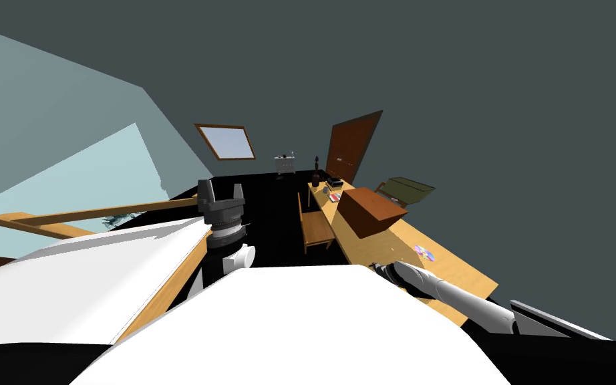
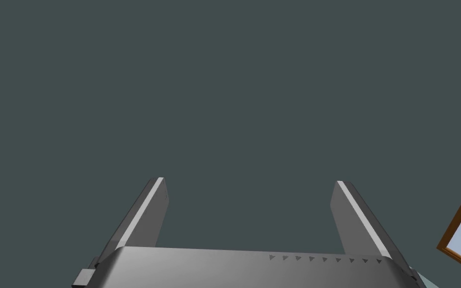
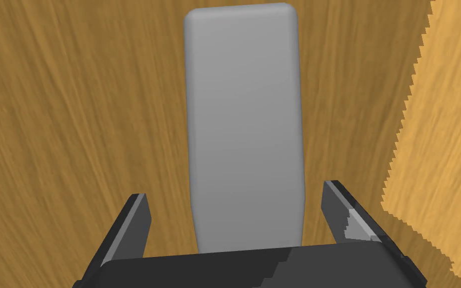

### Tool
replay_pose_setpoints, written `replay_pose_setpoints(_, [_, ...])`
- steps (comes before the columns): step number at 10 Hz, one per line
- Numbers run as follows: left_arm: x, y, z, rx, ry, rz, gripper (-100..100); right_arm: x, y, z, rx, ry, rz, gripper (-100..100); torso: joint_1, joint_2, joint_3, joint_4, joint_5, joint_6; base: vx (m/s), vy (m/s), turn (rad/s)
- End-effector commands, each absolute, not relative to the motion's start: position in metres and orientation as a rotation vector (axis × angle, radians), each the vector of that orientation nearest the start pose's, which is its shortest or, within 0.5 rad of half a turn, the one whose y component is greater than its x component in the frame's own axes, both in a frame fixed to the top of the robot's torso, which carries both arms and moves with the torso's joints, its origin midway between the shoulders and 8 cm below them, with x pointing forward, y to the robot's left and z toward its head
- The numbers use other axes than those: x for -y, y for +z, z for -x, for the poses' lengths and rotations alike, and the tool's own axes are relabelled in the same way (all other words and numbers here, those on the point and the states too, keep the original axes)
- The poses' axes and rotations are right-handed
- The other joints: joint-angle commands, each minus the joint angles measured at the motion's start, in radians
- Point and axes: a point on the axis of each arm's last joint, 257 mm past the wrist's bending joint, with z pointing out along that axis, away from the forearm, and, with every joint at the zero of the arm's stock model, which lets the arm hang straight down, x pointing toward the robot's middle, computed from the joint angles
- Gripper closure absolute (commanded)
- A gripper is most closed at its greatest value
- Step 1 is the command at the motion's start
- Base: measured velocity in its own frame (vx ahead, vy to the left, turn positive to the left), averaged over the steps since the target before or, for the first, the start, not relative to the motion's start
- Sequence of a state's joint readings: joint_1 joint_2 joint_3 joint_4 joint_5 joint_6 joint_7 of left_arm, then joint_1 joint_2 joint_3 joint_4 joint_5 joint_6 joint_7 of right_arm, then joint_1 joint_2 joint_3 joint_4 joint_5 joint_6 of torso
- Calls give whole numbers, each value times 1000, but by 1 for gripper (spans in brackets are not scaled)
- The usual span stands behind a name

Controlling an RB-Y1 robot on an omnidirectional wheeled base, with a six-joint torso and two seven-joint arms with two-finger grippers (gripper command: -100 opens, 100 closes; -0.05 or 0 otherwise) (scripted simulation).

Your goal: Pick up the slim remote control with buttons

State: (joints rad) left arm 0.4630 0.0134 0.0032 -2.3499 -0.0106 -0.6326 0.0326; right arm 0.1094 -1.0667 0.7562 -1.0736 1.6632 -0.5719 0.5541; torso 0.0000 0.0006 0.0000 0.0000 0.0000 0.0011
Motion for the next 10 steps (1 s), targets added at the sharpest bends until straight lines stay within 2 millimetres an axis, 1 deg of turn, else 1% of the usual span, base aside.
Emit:
replay_pose_setpoints(1, [-264, 87, -304, -458, -1386, 458, 0, 510, -543, -140, -1925, -28, 2410, 100, 0, 0, 0, 0, 0, 0, 0, -5, -10])
replay_pose_setpoints(5, [-264, 87, -304, -458, -1386, 458, 0, 510, -543, -140, -1926, -26, 2411, 100, 1, 1, 1, 1, 0, 0, 0, 0, 0])
replay_pose_setpoints(6, [-264, 87, -304, -458, -1386, 458, 0, 510, -543, -140, -1926, -26, 2411, 0, 1, 1, 0, 0, 0, 0, 0, 0, 0])
replay_pose_setpoints(7, [-264, 87, -304, -458, -1386, 458, 0, 514, -532, -150, -1916, -27, 2419, 100, 1, 1, 0, 0, 0, 0, -17, 34, -80])
replay_pose_setpoints(8, [-264, 87, -304, -458, -1386, 458, 0, 518, -524, -156, -1910, -26, 2426, 100, 3, 1, 1, 1, 1, 0, -29, 55, -86])
replay_pose_setpoints(9, [-264, 87, -304, -458, -1386, 458, 0, 517, -527, -152, -1911, -31, 2423, 100, 5, 2, 1, 1, 1, 0, -13, 24, -17])
replay_pose_setpoints(10, [-264, 87, -304, -458, -1386, 458, 0, 518, -527, -152, -1912, -29, 2423, 0, 4, 2, 1, 1, 1, 0, 0, 0, 0])
